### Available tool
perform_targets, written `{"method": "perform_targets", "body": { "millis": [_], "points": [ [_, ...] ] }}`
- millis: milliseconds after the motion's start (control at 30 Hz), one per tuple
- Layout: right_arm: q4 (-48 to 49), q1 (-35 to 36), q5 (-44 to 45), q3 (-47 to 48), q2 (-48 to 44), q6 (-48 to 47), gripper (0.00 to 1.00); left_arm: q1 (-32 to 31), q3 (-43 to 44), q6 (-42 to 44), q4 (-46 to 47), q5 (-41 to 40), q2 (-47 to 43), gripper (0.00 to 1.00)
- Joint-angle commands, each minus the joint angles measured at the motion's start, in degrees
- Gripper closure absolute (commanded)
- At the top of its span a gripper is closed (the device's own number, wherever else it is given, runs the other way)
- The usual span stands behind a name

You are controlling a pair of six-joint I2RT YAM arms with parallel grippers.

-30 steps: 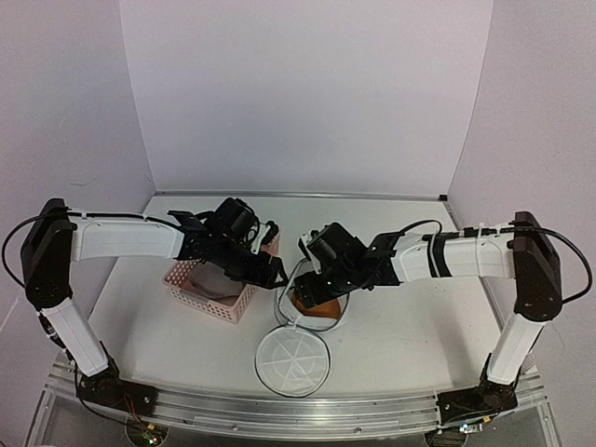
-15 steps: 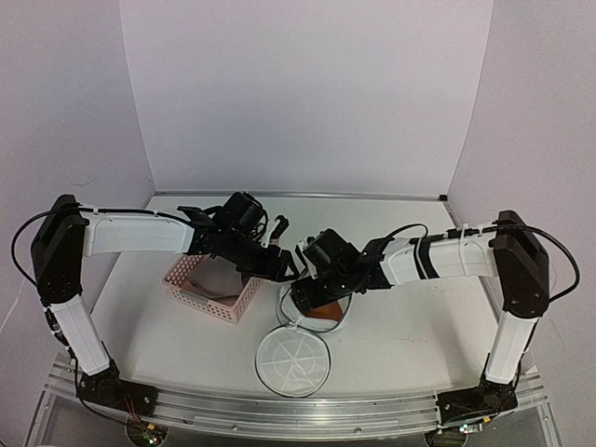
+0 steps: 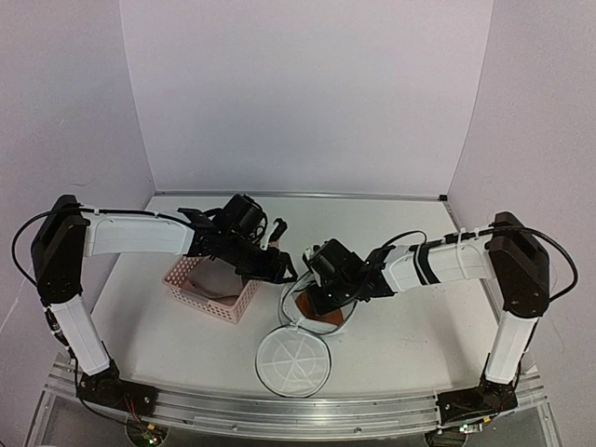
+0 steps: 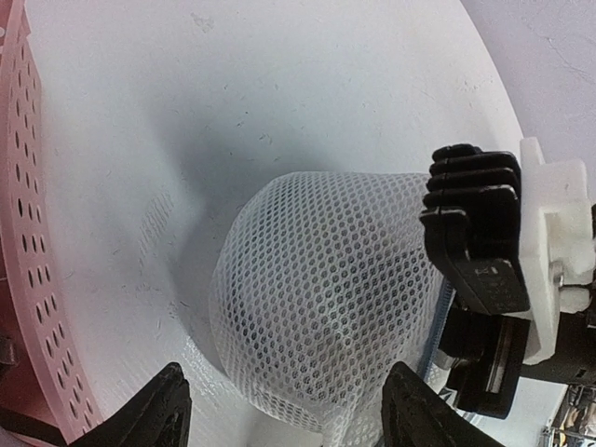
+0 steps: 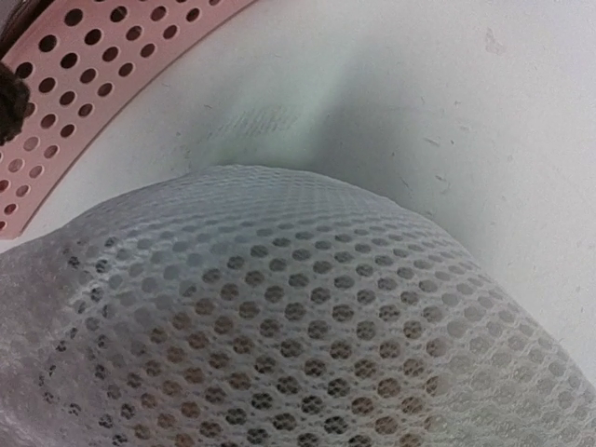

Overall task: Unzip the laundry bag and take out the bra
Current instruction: Hold the bra from the laundry bag.

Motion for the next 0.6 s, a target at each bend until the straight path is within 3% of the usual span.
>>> {"method": "perform_targets", "body": {
  "millis": [0,67,233,567],
  "points": [
    [1.4,0.0,0.6,-1.9,-5.2,0.4,0.90,-0.2,-0.8,-1.1,1.7,-1.3,-2.6,0.29],
    [1.7,0.0,0.5,-2.5,-7.1,0.5,1.00,-0.1,-0.9,-1.5,1.7,-1.5,-3.5,0.29],
    [1.8,0.3,-0.5,-3.5,-11.0,0.7,1.00,-0.2,-0.6,-2.2,1.7,0.3,-5.9,0.27],
    [1.8,1.0,-0.9,-4.7,-15.5,1.3,1.00,-3.1,3.0,-0.8,1.8,5.3,-6.8,0.15]
  ]
}}
